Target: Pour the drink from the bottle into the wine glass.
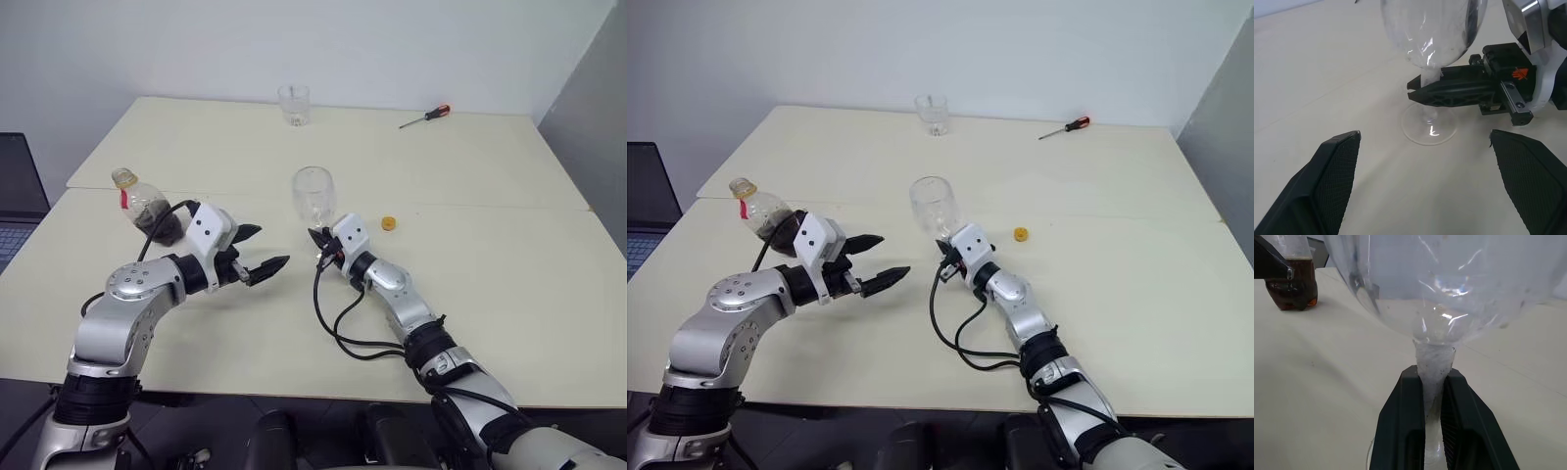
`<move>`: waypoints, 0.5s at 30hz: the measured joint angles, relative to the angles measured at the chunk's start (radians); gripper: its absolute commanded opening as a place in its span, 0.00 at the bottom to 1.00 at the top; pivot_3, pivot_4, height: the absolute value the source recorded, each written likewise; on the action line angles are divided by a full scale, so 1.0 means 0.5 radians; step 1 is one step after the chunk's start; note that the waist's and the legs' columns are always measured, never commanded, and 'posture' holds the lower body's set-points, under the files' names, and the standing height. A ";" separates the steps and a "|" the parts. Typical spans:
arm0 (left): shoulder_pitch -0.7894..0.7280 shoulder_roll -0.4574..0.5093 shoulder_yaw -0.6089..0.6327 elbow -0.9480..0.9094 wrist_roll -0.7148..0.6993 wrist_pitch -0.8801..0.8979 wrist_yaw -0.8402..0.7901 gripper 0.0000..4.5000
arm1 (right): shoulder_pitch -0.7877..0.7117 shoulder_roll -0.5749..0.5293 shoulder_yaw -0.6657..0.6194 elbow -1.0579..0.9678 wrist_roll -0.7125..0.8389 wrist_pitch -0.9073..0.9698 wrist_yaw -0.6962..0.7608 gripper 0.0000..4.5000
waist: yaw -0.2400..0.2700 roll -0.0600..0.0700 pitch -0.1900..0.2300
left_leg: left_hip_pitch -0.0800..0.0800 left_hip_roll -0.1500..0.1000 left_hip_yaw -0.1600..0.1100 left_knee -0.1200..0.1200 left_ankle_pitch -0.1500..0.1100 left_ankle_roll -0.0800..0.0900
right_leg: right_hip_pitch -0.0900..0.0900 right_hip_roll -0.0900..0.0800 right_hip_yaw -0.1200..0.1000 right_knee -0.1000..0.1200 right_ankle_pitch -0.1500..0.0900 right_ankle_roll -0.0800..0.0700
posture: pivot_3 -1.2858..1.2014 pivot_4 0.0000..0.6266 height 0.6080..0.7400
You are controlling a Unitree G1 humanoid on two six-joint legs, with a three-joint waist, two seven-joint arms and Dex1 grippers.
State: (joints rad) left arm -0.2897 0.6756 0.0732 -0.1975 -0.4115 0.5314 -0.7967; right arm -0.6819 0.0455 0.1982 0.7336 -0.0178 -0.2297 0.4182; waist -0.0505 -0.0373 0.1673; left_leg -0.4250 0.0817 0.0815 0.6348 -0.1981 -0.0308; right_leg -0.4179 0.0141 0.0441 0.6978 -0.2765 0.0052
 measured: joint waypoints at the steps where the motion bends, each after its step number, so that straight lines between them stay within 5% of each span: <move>1: 0.000 0.000 0.000 0.011 0.004 -0.003 -0.003 1.00 | -0.001 -0.005 -0.001 -0.014 0.002 0.026 0.021 0.03 | 0.000 0.000 0.000 | 0.000 0.000 0.000 0.000 0.000 0.000 | 0.000 0.000 0.000 0.000 0.000 0.000 | 0.52 0.24 1.00; 4: 0.000 0.000 0.000 0.022 0.012 -0.022 -0.005 1.00 | -0.012 -0.017 -0.006 -0.046 0.004 0.101 0.064 0.03 | 0.000 -0.001 -0.001 | 0.002 0.000 0.000 0.000 0.000 0.000 | 0.001 0.000 0.000 0.000 0.000 0.000 | 0.52 0.24 1.00; 15: 0.022 -0.002 -0.003 0.052 0.085 -0.071 0.009 1.00 | 0.046 -0.126 -0.009 -0.172 -0.001 0.392 0.149 0.89 | 0.000 -0.002 0.001 | 0.008 0.000 0.001 -0.006 0.000 0.000 | 0.006 0.000 0.001 -0.002 -0.002 0.000 | 0.52 0.24 1.00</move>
State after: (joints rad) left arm -0.2785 0.6745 0.0718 -0.1717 -0.3690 0.4959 -0.7922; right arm -0.6591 -0.0178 0.1935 0.6473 -0.0183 -0.0339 0.4928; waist -0.0507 -0.0381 0.1677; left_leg -0.4209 0.0816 0.0819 0.6318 -0.1982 -0.0308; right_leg -0.4151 0.0139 0.0445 0.6969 -0.2773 0.0052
